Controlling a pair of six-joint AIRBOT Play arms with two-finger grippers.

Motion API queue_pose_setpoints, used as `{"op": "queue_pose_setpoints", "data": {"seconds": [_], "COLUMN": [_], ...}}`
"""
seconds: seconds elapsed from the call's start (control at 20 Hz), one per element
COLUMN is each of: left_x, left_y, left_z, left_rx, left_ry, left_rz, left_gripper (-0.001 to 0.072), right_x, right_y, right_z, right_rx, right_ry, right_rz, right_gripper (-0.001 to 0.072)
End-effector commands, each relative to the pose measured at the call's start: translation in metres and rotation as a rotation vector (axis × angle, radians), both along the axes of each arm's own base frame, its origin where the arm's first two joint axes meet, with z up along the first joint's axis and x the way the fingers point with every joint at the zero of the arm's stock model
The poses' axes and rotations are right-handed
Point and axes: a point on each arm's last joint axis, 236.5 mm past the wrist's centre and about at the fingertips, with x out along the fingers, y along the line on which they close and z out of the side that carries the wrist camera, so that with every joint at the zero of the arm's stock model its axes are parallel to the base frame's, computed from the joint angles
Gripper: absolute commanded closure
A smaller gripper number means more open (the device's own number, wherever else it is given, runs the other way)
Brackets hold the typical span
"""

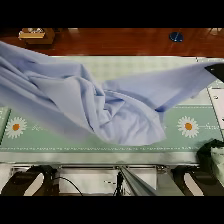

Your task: Fold the shirts.

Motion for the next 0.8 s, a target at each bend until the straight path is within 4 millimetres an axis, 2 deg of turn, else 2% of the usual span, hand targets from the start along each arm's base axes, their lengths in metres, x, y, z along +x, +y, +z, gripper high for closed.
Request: {"op": "queue_pose_setpoints", "data": {"seconds": [0.0, 0.1, 0.15, 0.25, 0.35, 0.5, 0.6, 0.75], "left_x": [-0.022, -0.032, -0.037, -0.048, -0.054, -0.043, -0.029, 0.005], "left_y": [0.001, 0.008, 0.01, 0.013, 0.016, 0.016, 0.015, 0.011], "left_z": [0.013, 0.013, 0.007, -0.018, -0.053, -0.104, -0.149, -0.222], "left_rx": [-0.011, -0.061, -0.06, -0.017, 0.034, 0.055, 0.066, 0.025], "left_ry": [-0.067, -0.021, 0.01, 0.134, 0.284, 0.46, 0.581, 0.685], "left_rz": [0.011, 0.075, 0.088, 0.086, 0.078, 0.07, 0.054, 0.077], "left_gripper": [0.0687, 0.0687, 0.0687, 0.0687, 0.0687, 0.0687, 0.0687, 0.0687], "right_x": [-0.018, -0.028, -0.031, -0.039, -0.06, -0.042, -0.023, 0.016], "right_y": [0.0, -0.002, -0.007, -0.026, -0.049, -0.055, -0.056, -0.057], "right_z": [0.019, 0.019, 0.011, -0.027, -0.077, -0.096, -0.11, -0.142], "right_rx": [0.059, 0.071, 0.048, -0.06, -0.215, -0.26, -0.285, -0.312], "right_ry": [-0.042, -0.029, 0.002, 0.146, 0.384, 0.456, 0.511, 0.617], "right_rz": [-0.042, -0.066, -0.086, -0.137, -0.141, -0.122, -0.086, -0.027], "right_gripper": [0.0689, 0.0689, 0.0689, 0.0689, 0.0689, 0.069, 0.069, 0.069]}}
